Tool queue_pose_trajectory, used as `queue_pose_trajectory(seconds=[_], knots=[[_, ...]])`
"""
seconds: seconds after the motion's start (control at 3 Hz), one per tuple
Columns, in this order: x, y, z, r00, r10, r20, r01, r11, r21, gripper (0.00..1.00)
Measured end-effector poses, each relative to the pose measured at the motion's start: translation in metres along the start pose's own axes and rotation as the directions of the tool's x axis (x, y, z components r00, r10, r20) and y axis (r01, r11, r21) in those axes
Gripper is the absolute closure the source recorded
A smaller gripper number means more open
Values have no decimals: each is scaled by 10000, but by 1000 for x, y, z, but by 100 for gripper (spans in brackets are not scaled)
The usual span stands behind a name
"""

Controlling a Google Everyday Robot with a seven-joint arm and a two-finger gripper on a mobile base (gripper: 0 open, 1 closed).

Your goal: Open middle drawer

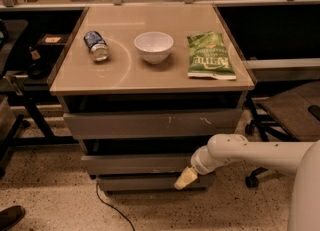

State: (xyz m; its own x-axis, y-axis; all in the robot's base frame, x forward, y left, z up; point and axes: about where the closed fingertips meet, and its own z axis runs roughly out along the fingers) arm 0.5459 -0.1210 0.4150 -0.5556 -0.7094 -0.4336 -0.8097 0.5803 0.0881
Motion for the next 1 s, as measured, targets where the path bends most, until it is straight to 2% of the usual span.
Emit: queue_pose_trajectory(seconds=[0.33,0.67,1.0], knots=[[-1,1,-3,10000,0,-8,0,10000,-4,0],[14,29,-23,9994,130,-330,-141,9994,-323,0],[12,29,-22,9996,61,-278,-71,9994,-348,0]])
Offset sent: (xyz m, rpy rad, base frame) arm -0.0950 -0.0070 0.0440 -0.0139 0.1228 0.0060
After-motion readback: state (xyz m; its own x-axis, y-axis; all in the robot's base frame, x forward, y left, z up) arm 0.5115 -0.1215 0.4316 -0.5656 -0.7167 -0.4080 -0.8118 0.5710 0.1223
